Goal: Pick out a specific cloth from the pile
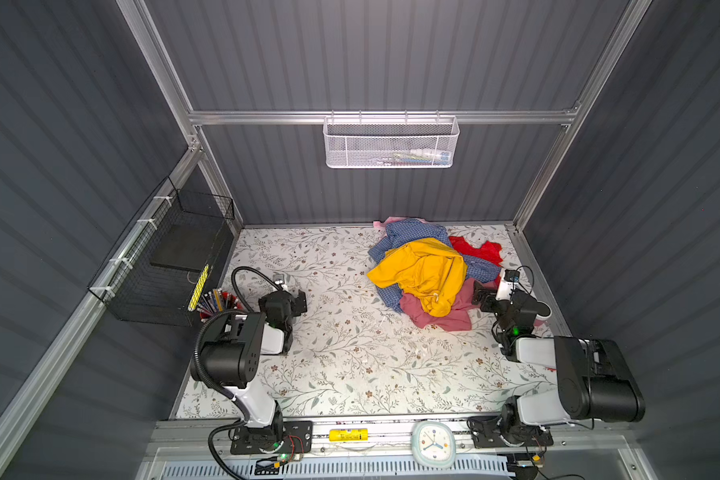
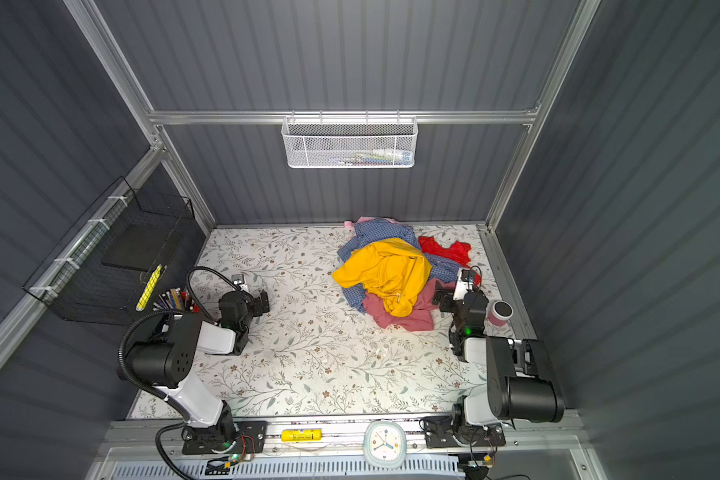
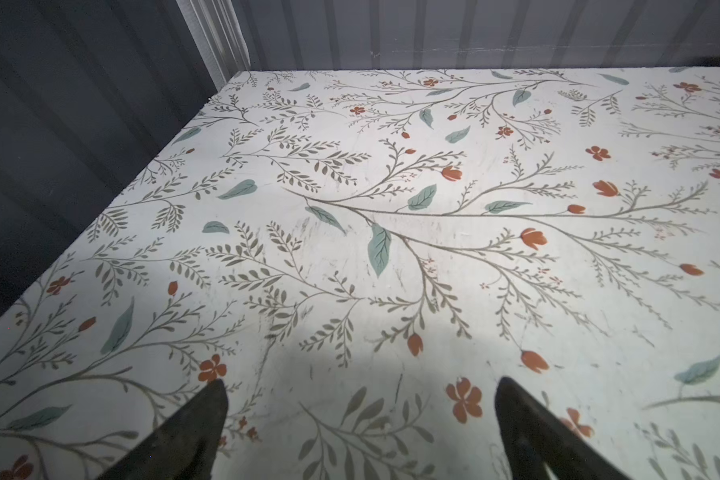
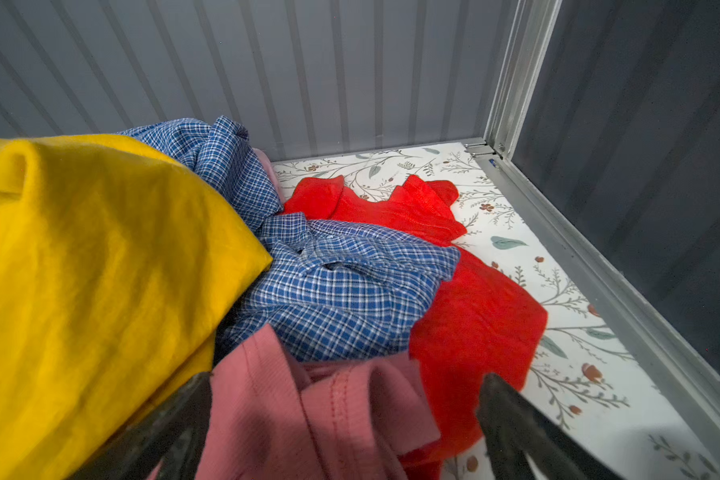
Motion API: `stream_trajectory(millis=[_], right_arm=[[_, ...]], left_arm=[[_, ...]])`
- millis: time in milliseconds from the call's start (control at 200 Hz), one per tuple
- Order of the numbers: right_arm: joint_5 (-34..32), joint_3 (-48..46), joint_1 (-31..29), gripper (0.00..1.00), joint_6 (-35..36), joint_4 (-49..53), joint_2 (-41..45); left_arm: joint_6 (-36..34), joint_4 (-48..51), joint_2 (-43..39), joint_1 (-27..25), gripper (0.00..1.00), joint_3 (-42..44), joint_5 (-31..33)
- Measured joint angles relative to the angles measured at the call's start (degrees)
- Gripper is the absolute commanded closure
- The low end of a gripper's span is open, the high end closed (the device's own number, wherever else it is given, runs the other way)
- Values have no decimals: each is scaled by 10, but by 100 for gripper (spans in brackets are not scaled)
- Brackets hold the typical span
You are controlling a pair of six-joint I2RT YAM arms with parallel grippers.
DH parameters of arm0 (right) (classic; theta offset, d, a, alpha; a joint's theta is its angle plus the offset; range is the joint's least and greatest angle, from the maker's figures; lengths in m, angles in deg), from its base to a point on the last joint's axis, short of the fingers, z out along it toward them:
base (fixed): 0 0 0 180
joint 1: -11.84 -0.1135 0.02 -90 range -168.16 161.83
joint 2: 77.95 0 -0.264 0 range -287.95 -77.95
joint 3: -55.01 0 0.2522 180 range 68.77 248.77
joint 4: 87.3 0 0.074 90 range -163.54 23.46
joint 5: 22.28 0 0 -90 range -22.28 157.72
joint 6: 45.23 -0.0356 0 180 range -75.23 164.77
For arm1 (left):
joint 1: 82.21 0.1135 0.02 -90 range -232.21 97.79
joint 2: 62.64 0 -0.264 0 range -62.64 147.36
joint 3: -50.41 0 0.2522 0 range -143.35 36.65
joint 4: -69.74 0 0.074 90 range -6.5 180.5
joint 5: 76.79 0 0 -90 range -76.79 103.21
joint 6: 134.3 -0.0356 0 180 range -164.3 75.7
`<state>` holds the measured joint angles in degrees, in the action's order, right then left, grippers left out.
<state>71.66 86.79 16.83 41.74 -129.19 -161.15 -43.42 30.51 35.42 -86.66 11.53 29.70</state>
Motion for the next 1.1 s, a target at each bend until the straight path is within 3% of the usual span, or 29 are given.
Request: stream_trajectory(millis=[635,761,951,1016,1101], right_arm=[[-7,3,0,1,-5,15,4],[-39,58,5,1,-31,152,55],[-15,255,49,1,-104,402,98],[16,311,64,1,-123,473,93],[62,363,82,1,-148,551,75]], left_arm=[[0,0,0,0,0,0,0],[0,0,0,0,0,0,0],[0,12,-2,0,0,-5,0],[3,93,-12,0,0,-41,1],[24,248,-16,0,0,-154,0]])
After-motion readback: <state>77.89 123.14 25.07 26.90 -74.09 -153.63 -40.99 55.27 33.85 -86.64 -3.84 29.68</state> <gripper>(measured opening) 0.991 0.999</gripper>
